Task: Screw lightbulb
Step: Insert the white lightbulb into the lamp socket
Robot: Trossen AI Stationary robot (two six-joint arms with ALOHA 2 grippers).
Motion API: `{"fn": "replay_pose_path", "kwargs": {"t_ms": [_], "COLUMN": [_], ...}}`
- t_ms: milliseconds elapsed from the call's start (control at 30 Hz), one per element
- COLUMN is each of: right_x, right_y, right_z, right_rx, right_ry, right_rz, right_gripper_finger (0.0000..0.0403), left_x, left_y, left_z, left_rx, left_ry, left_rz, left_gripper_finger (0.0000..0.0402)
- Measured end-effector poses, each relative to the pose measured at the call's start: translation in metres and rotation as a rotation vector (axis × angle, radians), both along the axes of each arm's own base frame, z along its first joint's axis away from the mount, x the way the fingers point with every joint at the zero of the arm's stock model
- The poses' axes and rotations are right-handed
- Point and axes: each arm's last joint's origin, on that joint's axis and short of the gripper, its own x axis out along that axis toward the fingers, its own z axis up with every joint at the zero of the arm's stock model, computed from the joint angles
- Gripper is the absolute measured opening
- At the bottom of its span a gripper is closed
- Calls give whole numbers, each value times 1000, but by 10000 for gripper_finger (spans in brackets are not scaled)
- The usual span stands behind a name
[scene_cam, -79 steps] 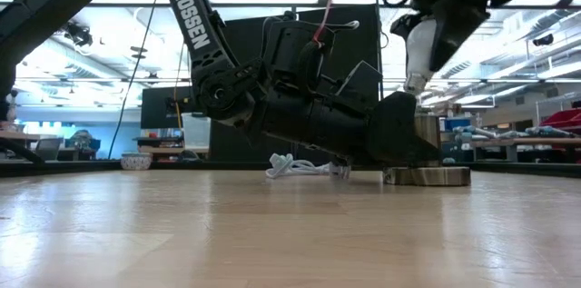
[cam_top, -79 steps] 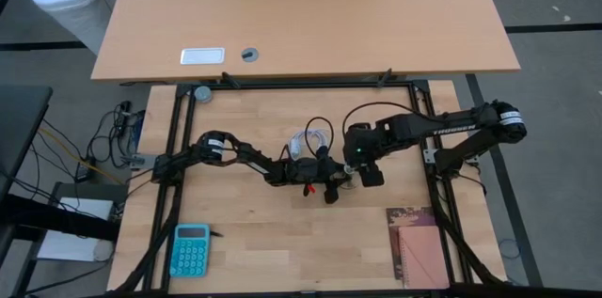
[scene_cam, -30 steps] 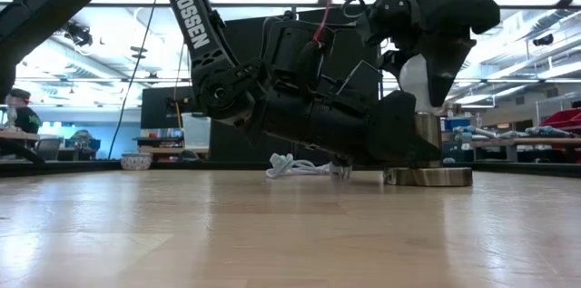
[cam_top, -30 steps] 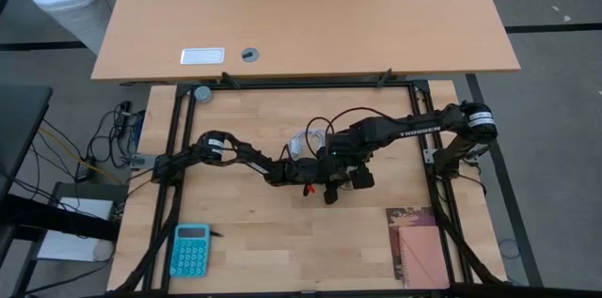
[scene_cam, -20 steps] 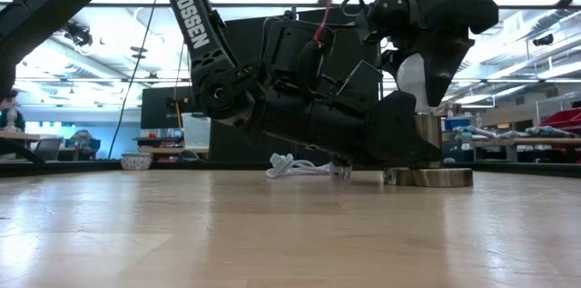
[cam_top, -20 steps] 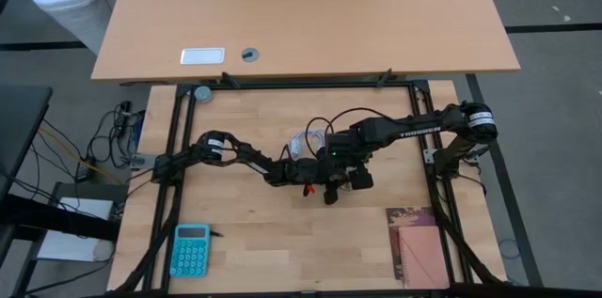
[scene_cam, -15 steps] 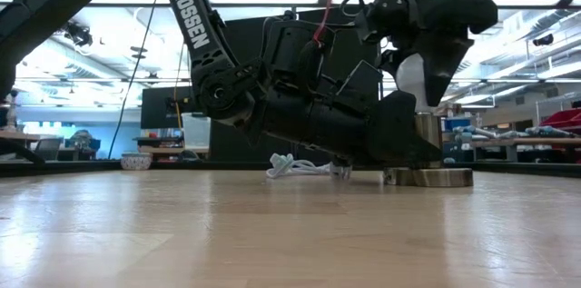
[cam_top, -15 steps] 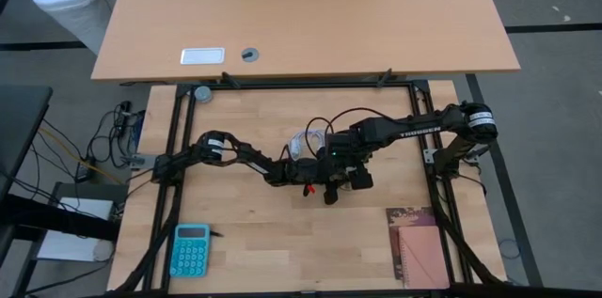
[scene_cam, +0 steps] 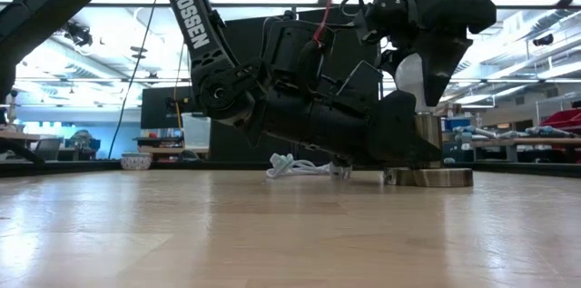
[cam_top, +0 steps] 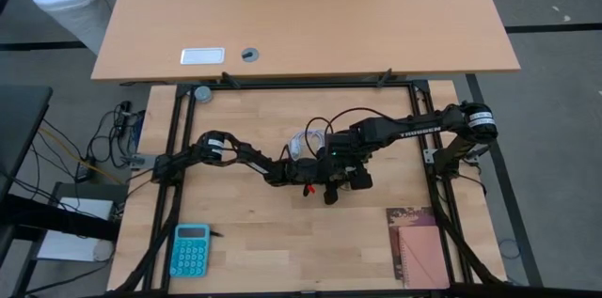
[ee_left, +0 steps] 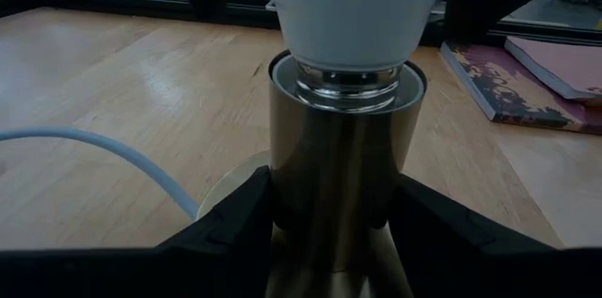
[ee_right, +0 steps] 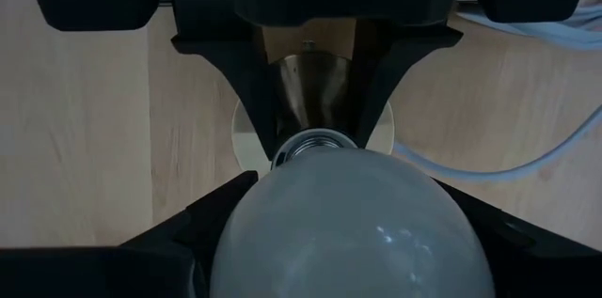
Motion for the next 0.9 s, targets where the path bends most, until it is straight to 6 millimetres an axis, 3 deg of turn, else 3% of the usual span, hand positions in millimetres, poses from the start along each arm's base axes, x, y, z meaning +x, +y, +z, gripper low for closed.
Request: {"fn": "replay_pose_path", "kwargs": {"t_ms": [900], "right_x": [0], "right_y": [0], "right_z": [0], "right_rx": [1], "right_ry": [1], "right_rz": [0], "right_gripper_finger": [263], "left_x": [0], "left_y": [0], "left_z": [0], "left_rx": [-13], "left_ry": [-2], "left_rz": [5], "left_gripper_finger": [193]}}
